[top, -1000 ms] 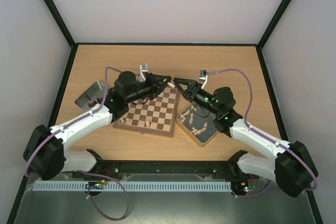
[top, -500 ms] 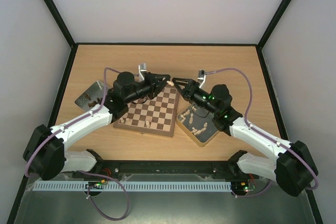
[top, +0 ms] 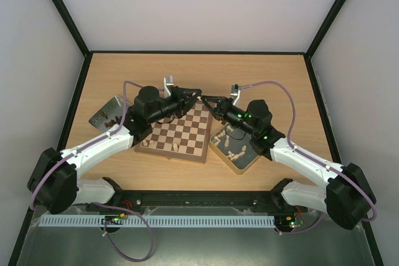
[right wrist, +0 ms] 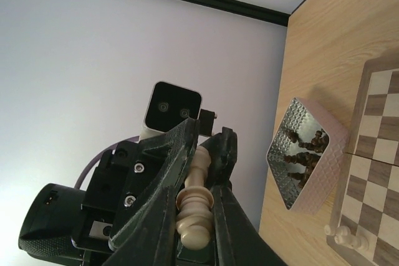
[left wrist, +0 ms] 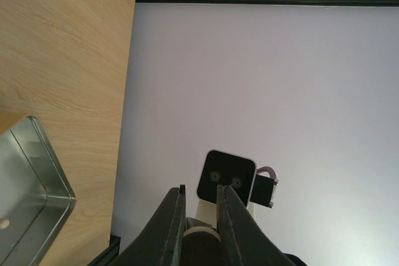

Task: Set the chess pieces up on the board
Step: Place the chess piece on the chessboard.

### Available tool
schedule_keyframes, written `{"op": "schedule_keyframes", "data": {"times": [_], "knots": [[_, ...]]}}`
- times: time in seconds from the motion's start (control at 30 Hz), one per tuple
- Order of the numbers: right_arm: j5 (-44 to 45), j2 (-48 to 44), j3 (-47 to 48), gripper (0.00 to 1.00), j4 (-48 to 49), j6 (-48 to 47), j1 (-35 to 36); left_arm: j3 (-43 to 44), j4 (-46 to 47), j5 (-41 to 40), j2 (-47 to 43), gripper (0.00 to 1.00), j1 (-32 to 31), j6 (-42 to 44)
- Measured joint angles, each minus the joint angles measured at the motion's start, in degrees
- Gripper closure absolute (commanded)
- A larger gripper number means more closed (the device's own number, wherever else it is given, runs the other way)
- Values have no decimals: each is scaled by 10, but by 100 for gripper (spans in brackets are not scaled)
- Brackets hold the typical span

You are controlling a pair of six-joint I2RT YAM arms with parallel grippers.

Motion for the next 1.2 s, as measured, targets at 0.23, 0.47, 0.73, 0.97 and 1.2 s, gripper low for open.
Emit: {"op": "schedule_keyframes", "data": {"times": [0.23,0.47,0.73,0.97,1.2], "knots": [[8,0,13,95,-51,1,1,-10,-14,-14,-2,55,0,28],[44,41,100,98,-282,-133,3,-50,-158,-116,-61,39,18,181],[120,160,204,98,-563,-305,41,-69,-340,-263,-162,33,66,336],[186,238,308,98,-678,-379,108,-56,-431,-334,-233,31,91,416],[239,374,476,98,-755,-412,174,12,-506,-392,-269,30,96,471]]}}
